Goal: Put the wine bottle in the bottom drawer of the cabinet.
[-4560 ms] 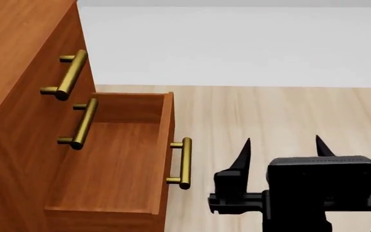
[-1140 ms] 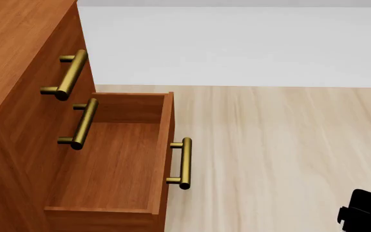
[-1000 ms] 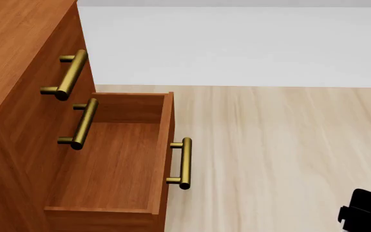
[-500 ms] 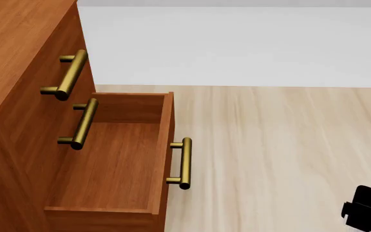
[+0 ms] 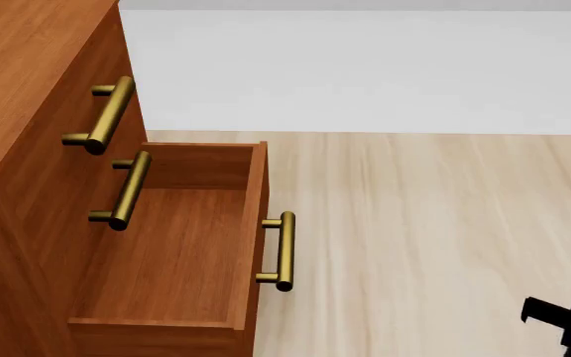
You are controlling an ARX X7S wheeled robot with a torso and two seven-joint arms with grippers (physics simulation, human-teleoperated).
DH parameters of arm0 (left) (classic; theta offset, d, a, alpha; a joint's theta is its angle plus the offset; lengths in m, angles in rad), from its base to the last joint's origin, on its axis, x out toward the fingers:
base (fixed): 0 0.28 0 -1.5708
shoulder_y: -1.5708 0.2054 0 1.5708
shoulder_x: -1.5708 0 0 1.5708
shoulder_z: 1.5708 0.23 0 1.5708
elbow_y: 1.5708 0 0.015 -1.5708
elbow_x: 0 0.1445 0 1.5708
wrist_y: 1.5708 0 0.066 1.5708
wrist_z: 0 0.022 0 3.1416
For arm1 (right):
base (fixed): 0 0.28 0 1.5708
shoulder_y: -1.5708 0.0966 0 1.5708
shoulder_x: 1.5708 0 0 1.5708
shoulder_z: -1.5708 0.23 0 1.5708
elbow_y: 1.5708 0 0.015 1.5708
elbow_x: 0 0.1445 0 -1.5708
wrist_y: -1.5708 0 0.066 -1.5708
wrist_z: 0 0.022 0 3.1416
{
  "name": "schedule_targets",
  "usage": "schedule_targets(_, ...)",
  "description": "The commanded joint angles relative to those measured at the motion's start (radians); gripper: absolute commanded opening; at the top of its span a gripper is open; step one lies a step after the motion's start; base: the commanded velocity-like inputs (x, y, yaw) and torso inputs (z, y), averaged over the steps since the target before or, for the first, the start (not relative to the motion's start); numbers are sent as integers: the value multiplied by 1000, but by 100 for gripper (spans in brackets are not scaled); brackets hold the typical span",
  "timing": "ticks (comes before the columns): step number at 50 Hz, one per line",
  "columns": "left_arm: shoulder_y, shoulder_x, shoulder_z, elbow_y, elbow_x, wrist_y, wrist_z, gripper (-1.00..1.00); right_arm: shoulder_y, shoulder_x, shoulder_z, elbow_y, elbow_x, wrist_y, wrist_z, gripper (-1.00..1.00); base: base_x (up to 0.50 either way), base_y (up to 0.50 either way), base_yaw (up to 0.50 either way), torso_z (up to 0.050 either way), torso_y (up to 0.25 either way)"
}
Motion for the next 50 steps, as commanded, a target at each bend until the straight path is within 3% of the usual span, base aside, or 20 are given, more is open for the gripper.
schedule_targets(1, 4, 2, 5, -4, 0, 5, 3, 100, 80, 31, 3, -187, 34, 142, 30, -100, 0, 0, 0, 0, 0)
schedule_targets(13, 11, 8, 7, -6, 2, 15, 10, 100, 349, 35, -32, -388, 182, 435, 66, -100, 0, 0, 0, 0, 1)
schedule_targets(26, 16, 11, 20, -10, 13, 25, 15, 100, 646, 133, -194, -156, 953, 432, 536, -100, 0, 0, 0, 0, 0)
schedule_targets(31, 17, 10, 25, -10, 15, 26, 15, 100, 886, 142, -388, 17, 1264, 420, 796, -100, 0, 0, 0, 0, 2)
schedule_targets(39, 3, -5, 49, 0, 21, 13, -11, 100, 1085, 103, -577, 131, 1405, 396, 899, -100, 0, 0, 0, 0, 0)
schedule_targets(50, 7, -5, 53, -2, 22, 17, -11, 100, 1171, 29, -643, 268, 1385, 336, 875, -100, 0, 0, 0, 0, 1)
